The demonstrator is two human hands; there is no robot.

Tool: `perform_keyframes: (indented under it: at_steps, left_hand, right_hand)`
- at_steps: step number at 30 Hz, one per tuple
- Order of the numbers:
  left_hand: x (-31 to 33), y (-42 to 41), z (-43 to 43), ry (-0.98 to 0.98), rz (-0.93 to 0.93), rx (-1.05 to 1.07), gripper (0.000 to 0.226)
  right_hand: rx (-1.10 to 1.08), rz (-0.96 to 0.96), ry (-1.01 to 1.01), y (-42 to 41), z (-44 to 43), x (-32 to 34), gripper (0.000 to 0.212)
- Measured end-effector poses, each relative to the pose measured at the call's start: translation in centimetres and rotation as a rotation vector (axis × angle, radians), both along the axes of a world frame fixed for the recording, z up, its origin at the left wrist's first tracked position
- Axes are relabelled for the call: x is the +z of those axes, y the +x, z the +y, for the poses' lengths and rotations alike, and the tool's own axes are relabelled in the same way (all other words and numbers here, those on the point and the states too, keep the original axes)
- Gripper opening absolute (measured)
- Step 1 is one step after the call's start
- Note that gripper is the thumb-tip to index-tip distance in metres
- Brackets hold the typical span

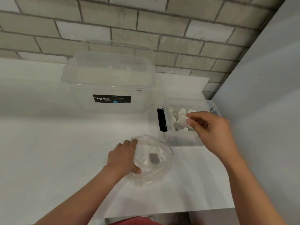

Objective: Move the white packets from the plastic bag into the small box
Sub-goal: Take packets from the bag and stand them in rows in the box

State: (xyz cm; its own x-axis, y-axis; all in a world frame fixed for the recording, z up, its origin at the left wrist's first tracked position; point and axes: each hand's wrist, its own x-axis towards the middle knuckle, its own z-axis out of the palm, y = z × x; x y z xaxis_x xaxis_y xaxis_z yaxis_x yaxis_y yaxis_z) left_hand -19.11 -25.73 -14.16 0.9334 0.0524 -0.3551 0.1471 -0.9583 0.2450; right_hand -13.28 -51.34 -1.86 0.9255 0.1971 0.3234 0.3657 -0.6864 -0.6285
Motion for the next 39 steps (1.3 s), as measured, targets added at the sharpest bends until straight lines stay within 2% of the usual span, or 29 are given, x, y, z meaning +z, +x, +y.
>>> perform_keyframes:
  at_steps: [3, 6, 15, 24, 27, 32, 35, 39]
  left_hand:
    - [0.1, 0.0, -0.2, -0.005, -0.005, 0.012, 0.113]
    - [0.2, -0.2, -0.3, -0.002, -0.015, 0.021, 0.113]
    - [0.7, -0.5, -0.5, -0.024, -0.006, 0.08, 0.117]
    - [1.0, -0.8, -1.0, -0.01, -0.004, 0.153, 0.117]
    - [1.1, -0.8, -1.2, -0.008, -0.009, 0.162, 0.117]
    - [1.3, -0.6, -1.3, 0.004, 0.002, 0.169, 0.119]
    - [1.2, -0.6, -1.2, 0.008, -0.001, 0.161, 0.119]
    - [0.9, -0.5, -0.9, 0.024, -0.001, 0.139, 0.119]
  right_hand:
    - [-0.099, -0.031, -0.099, 4.0, -2.8, 1.0, 0.008]
    - [-0.129, 0.061, -0.253, 7.4, -4.4, 0.8, 0.008]
    - [0.011, 0.349, -0.655, 12.9, -5.1, -4.4, 0.017]
    - [-0.029, 0.312, -0.744, 14.0, -4.8, -6.8, 0.014]
    - [-0.026, 0.296, -0.748, 14.2, -5.0, -7.1, 0.008]
    - [-0.064, 0.247, -0.607, 13.1, -5.5, -5.5, 0.017]
    - [-0.109, 0.148, -0.463, 10.3, -5.5, -3.7, 0.016]
    - [-0.093, 0.034, -0.15, 4.2, -3.3, -2.0, 0.007]
